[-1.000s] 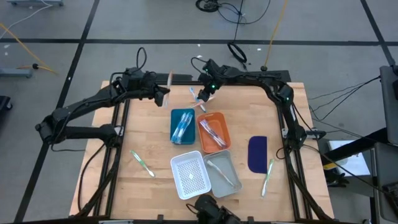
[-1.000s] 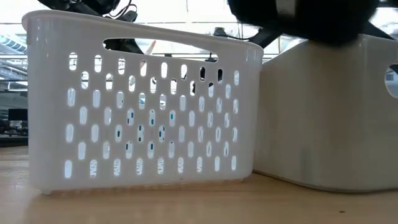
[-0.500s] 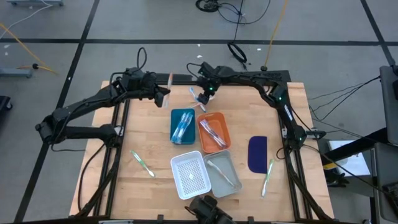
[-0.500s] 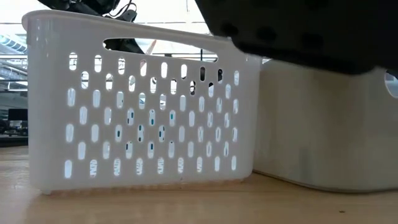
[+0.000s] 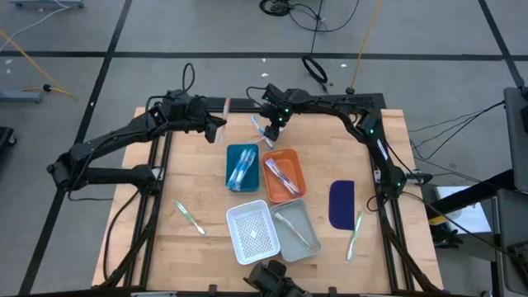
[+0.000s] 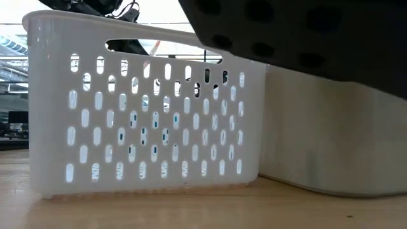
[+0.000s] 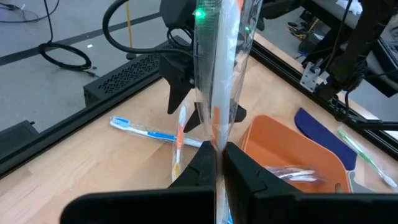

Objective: Pick & Place Toothbrushes
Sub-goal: Put the orange toothbrush into the gray bin

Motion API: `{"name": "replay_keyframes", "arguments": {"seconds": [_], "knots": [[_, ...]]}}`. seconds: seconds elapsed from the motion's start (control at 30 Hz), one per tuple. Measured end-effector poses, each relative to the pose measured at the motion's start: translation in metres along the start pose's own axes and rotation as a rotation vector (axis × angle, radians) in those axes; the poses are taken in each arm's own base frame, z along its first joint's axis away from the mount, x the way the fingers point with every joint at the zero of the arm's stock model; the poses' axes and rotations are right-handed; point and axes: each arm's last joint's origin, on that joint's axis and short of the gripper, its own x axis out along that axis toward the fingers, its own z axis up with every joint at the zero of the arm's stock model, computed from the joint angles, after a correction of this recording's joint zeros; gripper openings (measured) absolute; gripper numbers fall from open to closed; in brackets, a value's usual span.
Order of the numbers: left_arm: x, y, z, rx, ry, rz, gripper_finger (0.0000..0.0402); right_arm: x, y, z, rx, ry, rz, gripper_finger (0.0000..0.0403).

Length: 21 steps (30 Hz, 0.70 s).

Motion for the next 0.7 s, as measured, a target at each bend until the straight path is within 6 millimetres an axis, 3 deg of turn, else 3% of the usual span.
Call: {"name": "replay_keyframes", "arguments": {"seconds": [0.13,0.37,0.57,0.7], "knots": [[0.0,0.0,0.0,-0.004,0.0,0.0,0.0001,0.001,0.001,0.0,-0.015,-0.001,0.004,0.0242],[0.0,0.0,0.0,-0.004,0.0,0.0,0.0001,0.025,-0.004,-0.01,-0.028,0.077,0.013,0.0242],[0.0,0.0,0.0,-0.006,-0.001,0.0,0.0001,0.023,-0.003,-0.006,-0.033,0.082,-0.007,0.024],[0.0,0.0,0.0,-0.006,-0.001,0.001,0.0001,0.024,0.0,-0.008,-0.033,0.107,-0.014,0.0214]]}}
